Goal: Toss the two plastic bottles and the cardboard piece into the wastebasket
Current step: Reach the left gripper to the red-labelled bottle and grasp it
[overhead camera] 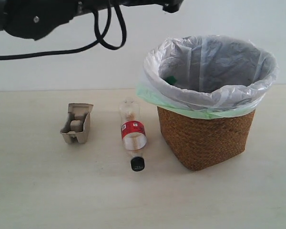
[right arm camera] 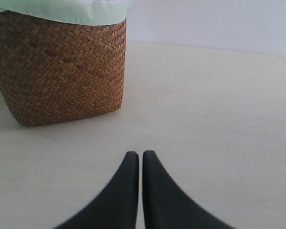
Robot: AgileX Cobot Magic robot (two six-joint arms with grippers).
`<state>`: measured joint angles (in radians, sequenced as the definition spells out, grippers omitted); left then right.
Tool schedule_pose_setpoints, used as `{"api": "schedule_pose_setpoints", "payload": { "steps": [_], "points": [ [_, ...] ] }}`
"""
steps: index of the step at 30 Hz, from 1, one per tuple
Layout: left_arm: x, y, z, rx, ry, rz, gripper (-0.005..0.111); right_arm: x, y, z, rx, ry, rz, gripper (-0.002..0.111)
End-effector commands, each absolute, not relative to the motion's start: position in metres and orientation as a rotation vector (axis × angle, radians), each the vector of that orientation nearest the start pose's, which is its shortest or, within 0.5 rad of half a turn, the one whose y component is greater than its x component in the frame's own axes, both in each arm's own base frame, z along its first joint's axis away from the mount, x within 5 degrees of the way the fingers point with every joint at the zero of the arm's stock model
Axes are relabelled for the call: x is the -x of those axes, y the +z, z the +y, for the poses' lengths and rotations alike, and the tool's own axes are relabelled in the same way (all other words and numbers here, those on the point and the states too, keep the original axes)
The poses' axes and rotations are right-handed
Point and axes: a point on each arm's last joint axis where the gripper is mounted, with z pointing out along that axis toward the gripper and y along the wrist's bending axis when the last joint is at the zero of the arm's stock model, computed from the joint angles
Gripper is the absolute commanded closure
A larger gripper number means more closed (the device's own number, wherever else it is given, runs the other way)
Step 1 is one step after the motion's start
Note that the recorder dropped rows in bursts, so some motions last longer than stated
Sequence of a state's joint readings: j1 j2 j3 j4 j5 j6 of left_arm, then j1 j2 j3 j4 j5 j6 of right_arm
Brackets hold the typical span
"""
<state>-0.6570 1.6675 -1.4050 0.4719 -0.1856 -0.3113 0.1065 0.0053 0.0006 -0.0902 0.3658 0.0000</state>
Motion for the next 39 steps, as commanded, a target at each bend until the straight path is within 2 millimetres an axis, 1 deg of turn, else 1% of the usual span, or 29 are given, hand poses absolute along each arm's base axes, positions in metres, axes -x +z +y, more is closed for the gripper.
{"api": "schedule_pose_setpoints", "payload": {
  "steps": [1, 2, 4, 6, 8, 10, 11, 14, 17, 18, 23, 26, 32, 39],
  "points": [
    [-0.314, 0.381, -0.231, -0.724, -0.263, 1.611, -0.002, -0.053, 0.181, 0.002, 0.149, -0.018, 1.837, 0.108],
    [-0.319, 0.374, -0.216, -0.704, -0.182, 1.735, -0.002, -0.053, 0.181, 0.002, 0.149, -0.018, 1.837, 0.108],
    [-0.323, 0.365, -0.200, -0.667, -0.097, 1.874, -0.002, -0.053, 0.181, 0.002, 0.149, -0.018, 1.837, 0.108],
    [-0.326, 0.357, -0.185, -0.587, -0.053, 2.005, -0.002, -0.053, 0.181, 0.002, 0.149, -0.018, 1.837, 0.108],
    [-0.331, 0.340, -0.168, -0.476, 0.014, 2.180, -0.002, -0.053, 0.181, 0.002, 0.149, -0.018, 1.837, 0.108],
    [-0.334, 0.323, -0.165, -0.439, 0.044, 2.302, -0.002, -0.053, 0.181, 0.002, 0.149, -0.018, 1.837, 0.108],
    [-0.335, 0.316, -0.166, -0.422, 0.023, 2.342, -0.002, -0.053, 0.181, 0.002, 0.149, -0.018, 1.837, 0.108],
    [-0.345, 0.283, -0.184, -0.343, -0.142, 2.454, -0.002, -0.053, 0.181, 0.002, 0.149, -0.018, 1.836, 0.108],
    [-0.356, 0.255, -0.193, -0.331, -0.175, 2.497, -0.001, -0.053, 0.181, 0.002, 0.149, -0.018, 1.836, 0.108],
    [-0.361, 0.239, -0.198, -0.326, -0.184, 2.523, -0.001, -0.053, 0.181, 0.002, 0.149, -0.018, 1.836, 0.108],
    [-0.370, 0.205, -0.209, -0.263, -0.267, 2.574, -0.001, -0.053, 0.181, 0.002, 0.149, -0.018, 1.838, 0.108],
    [-0.375, 0.189, -0.214, -0.226, -0.312, 2.575, -0.001, -0.053, 0.181, 0.002, 0.149, -0.018, 1.838, 0.108],
    [-0.384, 0.167, -0.223, -0.134, -0.408, 2.555, -0.001, -0.053, 0.181, 0.002, 0.149, -0.018, 1.838, 0.108],
    [-0.388, 0.143, -0.226, -0.091, -0.428, 2.572, -0.001, -0.053, 0.181, 0.002, 0.149, -0.018, 1.838, 0.108]
  ]
}}
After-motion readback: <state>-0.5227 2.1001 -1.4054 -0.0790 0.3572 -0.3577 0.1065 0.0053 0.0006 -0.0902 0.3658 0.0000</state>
